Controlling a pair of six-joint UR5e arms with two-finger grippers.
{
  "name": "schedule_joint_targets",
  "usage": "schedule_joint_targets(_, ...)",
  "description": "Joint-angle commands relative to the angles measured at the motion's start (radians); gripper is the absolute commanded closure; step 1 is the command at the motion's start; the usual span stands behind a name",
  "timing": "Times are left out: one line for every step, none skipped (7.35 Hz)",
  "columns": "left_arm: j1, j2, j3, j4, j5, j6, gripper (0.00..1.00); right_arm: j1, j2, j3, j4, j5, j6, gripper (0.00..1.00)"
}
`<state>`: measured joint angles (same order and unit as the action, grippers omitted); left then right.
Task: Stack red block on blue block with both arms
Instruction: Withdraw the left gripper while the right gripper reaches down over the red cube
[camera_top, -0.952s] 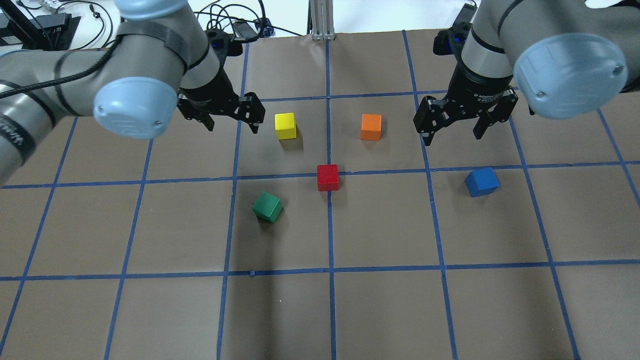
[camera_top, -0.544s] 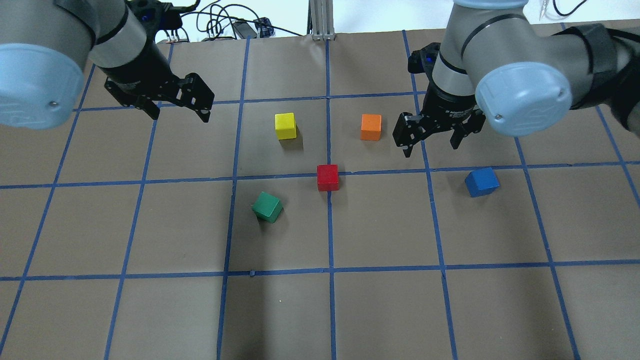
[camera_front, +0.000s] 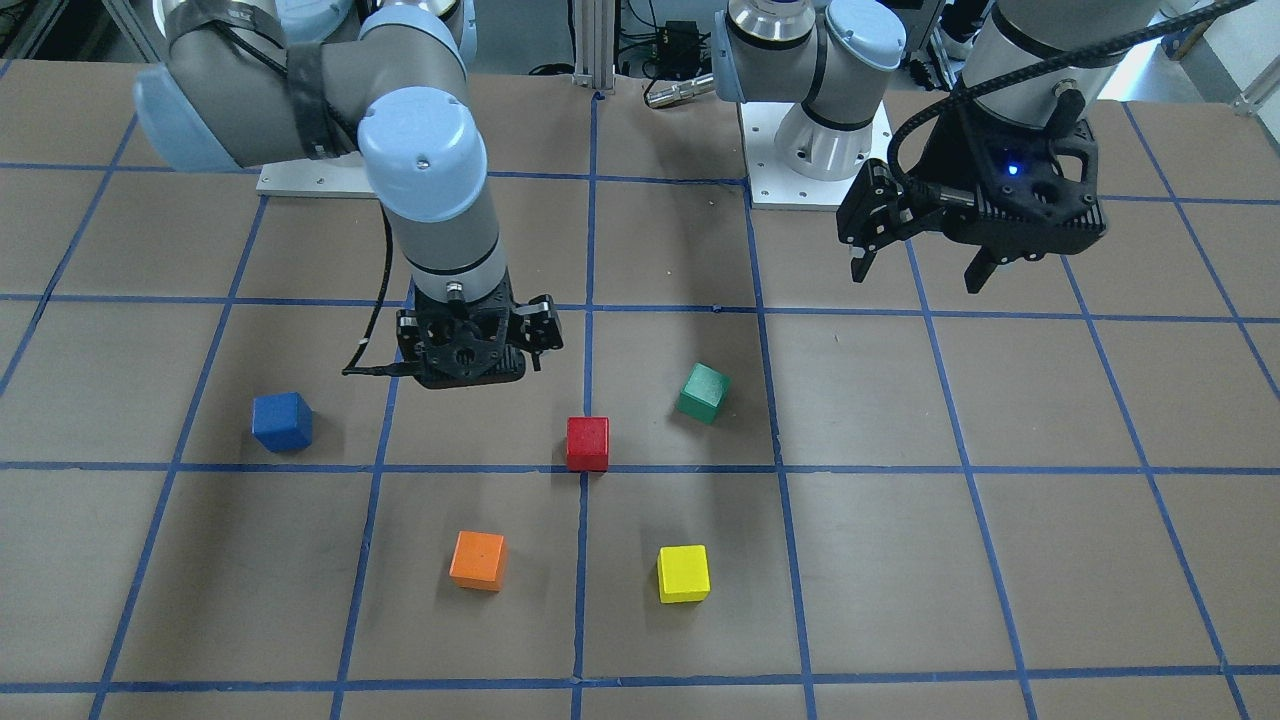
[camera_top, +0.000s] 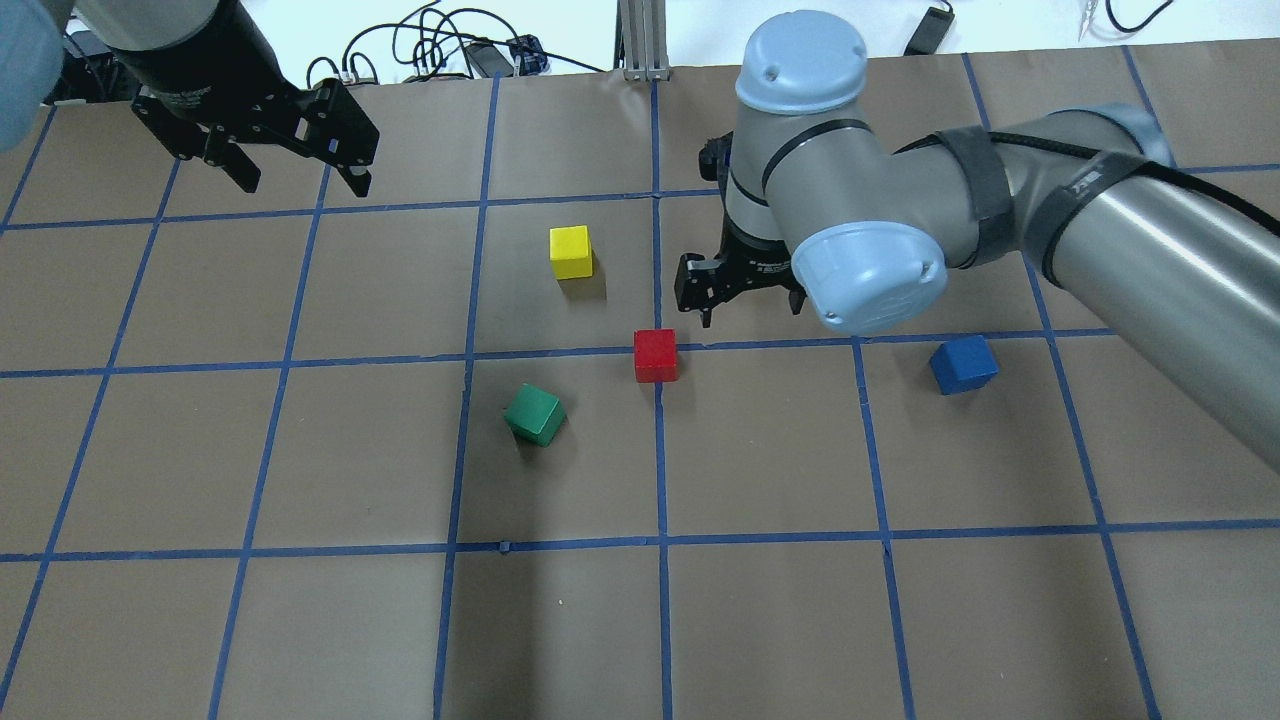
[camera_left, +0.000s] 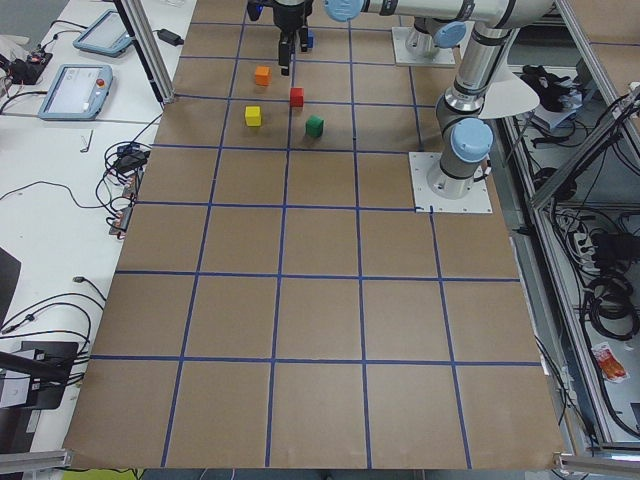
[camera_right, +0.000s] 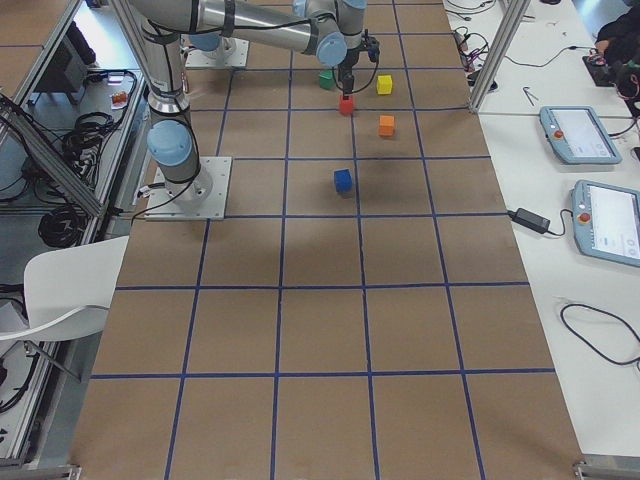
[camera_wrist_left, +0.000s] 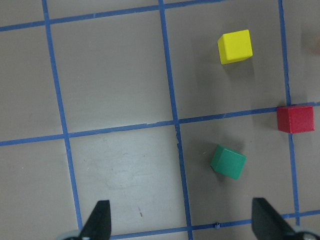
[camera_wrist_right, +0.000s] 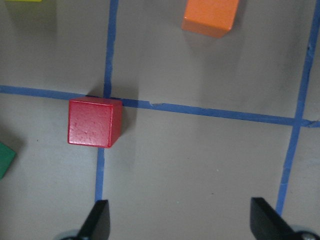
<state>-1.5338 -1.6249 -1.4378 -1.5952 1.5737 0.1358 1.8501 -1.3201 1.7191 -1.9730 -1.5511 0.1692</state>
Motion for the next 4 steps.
schedule_joint_targets(-0.006,0.005,-0.004,-0.022,0.008,-0.01,0.0,0.052,0.057,0.0,-0.064,-0.004,0.087,0.0)
schedule_joint_targets(-0.006,0.013,-0.01,-0.023,0.008,-0.01,0.0,0.075,0.083,-0.001,-0.067,-0.006,0.069,0.0)
schedule_joint_targets(-0.008,0.019,-0.018,-0.022,0.003,-0.01,0.0,0.108,0.102,-0.004,-0.11,0.0,0.103,0.0)
schedule_joint_targets(-0.009,0.02,-0.019,-0.022,0.005,-0.01,0.0,0.124,0.128,-0.007,-0.15,0.005,0.178,0.0)
